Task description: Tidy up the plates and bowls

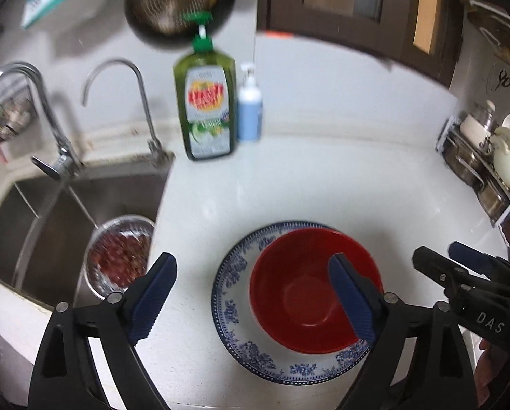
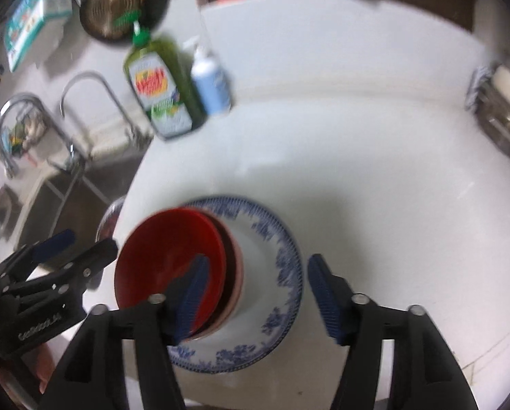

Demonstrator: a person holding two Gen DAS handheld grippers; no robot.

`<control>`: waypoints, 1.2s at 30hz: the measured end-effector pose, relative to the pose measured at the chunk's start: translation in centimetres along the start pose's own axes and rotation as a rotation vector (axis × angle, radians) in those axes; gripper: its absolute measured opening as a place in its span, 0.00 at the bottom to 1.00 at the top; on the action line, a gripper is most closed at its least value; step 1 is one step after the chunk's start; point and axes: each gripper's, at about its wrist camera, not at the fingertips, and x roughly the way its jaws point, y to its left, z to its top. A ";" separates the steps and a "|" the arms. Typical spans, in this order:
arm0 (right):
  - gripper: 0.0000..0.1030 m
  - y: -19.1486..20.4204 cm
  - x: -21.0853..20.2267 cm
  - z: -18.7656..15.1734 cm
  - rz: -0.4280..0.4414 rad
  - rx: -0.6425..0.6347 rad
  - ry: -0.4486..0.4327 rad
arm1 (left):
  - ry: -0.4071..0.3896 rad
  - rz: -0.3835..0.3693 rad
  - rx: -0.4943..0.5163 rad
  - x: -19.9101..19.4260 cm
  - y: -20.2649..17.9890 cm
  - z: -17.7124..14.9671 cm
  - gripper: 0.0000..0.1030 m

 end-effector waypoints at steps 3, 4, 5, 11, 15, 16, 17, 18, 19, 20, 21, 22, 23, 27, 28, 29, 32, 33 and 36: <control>0.72 -0.8 -1.6 -0.7 -0.015 0.019 -0.081 | -0.083 0.039 0.013 -1.8 -0.6 -1.0 0.92; 0.73 -1.0 -2.2 -1.1 -0.021 0.020 -0.111 | -0.102 0.056 0.023 -2.3 -0.8 -1.4 0.92; 0.75 -1.1 -2.7 -1.4 -0.026 0.014 -0.135 | -0.125 0.076 0.037 -3.0 -1.3 -2.0 0.92; 0.81 -2.0 -6.4 -4.7 -0.070 -0.069 -0.241 | -0.168 0.070 0.032 -6.3 -3.2 -5.5 0.94; 0.81 -3.0 -8.6 -7.1 -0.045 -0.061 -0.261 | -0.201 0.103 0.028 -8.8 -4.3 -7.8 0.96; 0.81 -3.3 -9.1 -7.8 -0.041 -0.060 -0.267 | -0.210 0.110 0.026 -9.5 -4.6 -8.4 0.96; 0.81 -3.4 -9.7 -8.5 -0.041 -0.062 -0.271 | -0.216 0.116 0.017 -10.3 -4.8 -9.1 0.96; 0.81 -3.5 -10.1 -9.0 -0.042 -0.065 -0.275 | -0.220 0.115 0.011 -11.0 -4.9 -9.6 0.96; 0.81 -3.7 -10.7 -9.7 -0.043 -0.068 -0.282 | -0.225 0.115 0.007 -11.6 -5.2 -10.3 0.96; 0.81 -3.8 -11.2 -10.3 -0.043 -0.069 -0.287 | -0.233 0.118 0.003 -12.4 -5.3 -10.9 0.96; 0.81 -4.0 -11.9 -11.1 -0.039 -0.068 -0.289 | -0.241 0.126 0.003 -13.2 -5.6 -11.7 0.96; 0.81 -4.2 -12.2 -11.6 -0.037 -0.068 -0.290 | -0.242 0.133 0.002 -13.6 -5.7 -12.0 0.97; 0.81 -4.3 -12.8 -12.4 -0.036 -0.068 -0.294 | -0.243 0.140 0.000 -14.3 -5.8 -12.6 0.98; 0.81 -4.5 -15.0 -14.8 -0.034 -0.088 -0.306 | -0.256 0.161 -0.004 -16.7 -6.3 -14.8 1.00; 0.81 -4.5 -15.5 -15.3 -0.035 -0.091 -0.312 | -0.257 0.167 -0.007 -17.2 -6.4 -15.1 1.00; 0.81 -4.5 -16.0 -15.8 -0.037 -0.095 -0.318 | -0.256 0.164 -0.009 -17.7 -6.5 -15.5 1.00; 0.81 -4.5 -17.4 -17.1 -0.032 -0.100 -0.325 | -0.259 0.158 -0.010 -19.1 -6.7 -16.6 1.00; 0.81 -4.5 -17.9 -17.5 -0.027 -0.103 -0.325 | -0.260 0.161 -0.011 -19.5 -6.8 -16.9 1.00; 0.81 -4.3 -18.8 -18.4 -0.016 -0.108 -0.336 | -0.257 0.157 -0.012 -20.3 -6.8 -17.6 1.00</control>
